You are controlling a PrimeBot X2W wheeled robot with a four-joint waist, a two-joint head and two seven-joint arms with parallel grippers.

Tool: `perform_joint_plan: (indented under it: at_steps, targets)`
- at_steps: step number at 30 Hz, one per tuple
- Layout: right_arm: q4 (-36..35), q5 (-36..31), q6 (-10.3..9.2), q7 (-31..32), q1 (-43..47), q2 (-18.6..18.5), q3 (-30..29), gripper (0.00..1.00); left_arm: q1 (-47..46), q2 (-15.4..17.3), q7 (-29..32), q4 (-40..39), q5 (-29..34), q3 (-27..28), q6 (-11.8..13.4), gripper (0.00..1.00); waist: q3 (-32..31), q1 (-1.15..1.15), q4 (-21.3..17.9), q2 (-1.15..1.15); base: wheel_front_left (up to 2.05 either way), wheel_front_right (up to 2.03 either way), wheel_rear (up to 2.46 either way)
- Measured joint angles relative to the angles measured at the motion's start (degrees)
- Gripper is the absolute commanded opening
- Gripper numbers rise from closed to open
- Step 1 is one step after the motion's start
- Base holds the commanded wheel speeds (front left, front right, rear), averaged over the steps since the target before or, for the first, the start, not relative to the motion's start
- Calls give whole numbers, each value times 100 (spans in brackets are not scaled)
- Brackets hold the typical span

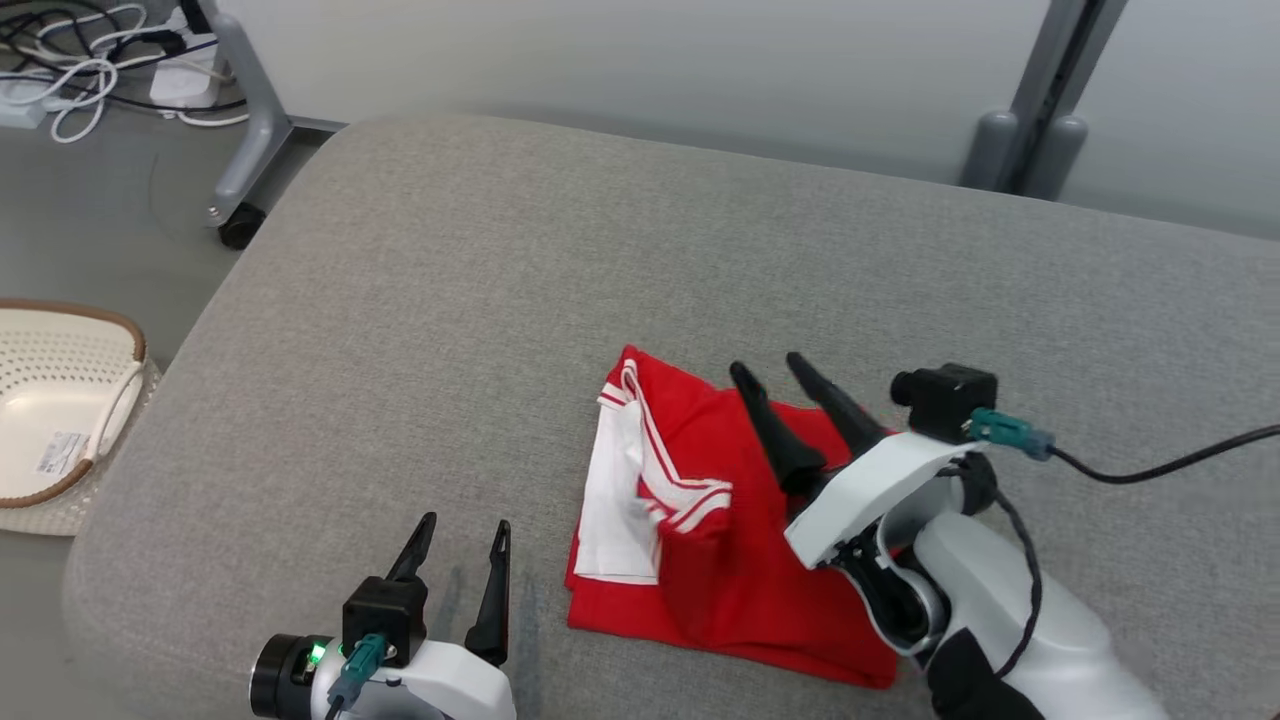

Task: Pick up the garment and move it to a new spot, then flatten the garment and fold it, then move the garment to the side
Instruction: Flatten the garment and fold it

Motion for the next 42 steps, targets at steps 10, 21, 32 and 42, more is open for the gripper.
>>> perform_joint_plan:
  at_steps: [10, 21, 32, 42]
  targets:
    - [-538, -1846, 0, -11, 882, -137, -2160, 100, -22, 1, 0, -44, 97, 214, -5, 100, -107, 0, -641, 0, 0, 0, 0]
    - [-1158, -3138, 0, -11, 1872, -49, -3245, 100, -6, 1, 0, -94, 225, 500, -9, 100, -212, 0, -1233, 0, 0, 0, 0]
    - [-1376, -3430, 0, -12, 2351, -2, -3450, 100, 155, 0, 0, -121, 315, 844, -52, 100, -403, 0, -1571, 0, 0, 0, 0]
    - [-1458, -3467, 0, -12, 2681, 2, -3400, 100, 484, 0, 0, -191, 391, 1191, -57, 100, -655, 0, -1849, 0, 0, 0, 0]
